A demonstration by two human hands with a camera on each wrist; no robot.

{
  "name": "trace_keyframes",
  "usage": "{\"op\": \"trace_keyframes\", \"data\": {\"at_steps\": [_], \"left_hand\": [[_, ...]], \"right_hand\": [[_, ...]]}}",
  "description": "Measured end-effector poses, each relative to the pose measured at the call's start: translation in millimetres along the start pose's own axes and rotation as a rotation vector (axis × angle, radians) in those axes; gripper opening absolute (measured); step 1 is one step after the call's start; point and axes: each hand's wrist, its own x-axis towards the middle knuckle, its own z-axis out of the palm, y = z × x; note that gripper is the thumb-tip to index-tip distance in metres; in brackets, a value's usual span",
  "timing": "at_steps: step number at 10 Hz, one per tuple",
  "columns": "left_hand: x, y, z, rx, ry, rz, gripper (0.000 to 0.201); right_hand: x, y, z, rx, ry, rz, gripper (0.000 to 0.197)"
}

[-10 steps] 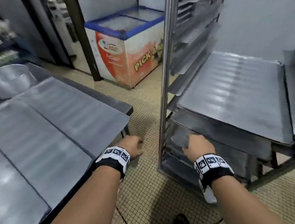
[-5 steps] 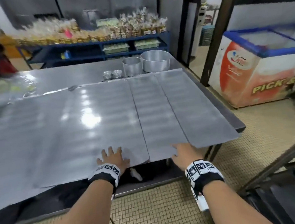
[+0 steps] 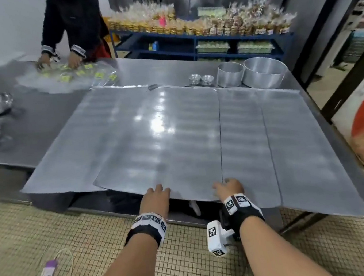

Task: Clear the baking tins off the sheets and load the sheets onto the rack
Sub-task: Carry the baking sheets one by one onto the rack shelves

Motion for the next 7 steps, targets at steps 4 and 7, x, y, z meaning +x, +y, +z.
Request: {"op": "trace_keyframes", "data": {"at_steps": [4, 7], "left_hand": [[-21, 13, 1, 0.258, 0.003, 0.255, 0.052], [-25, 18, 3, -0.571, 0.028, -0.028, 0.032]], "right_hand": [[27, -4, -15, -0.027, -0.094, 0.111, 0.035], [36, 3, -23, -0.076, -0.099, 0.132, 0.057]]}}
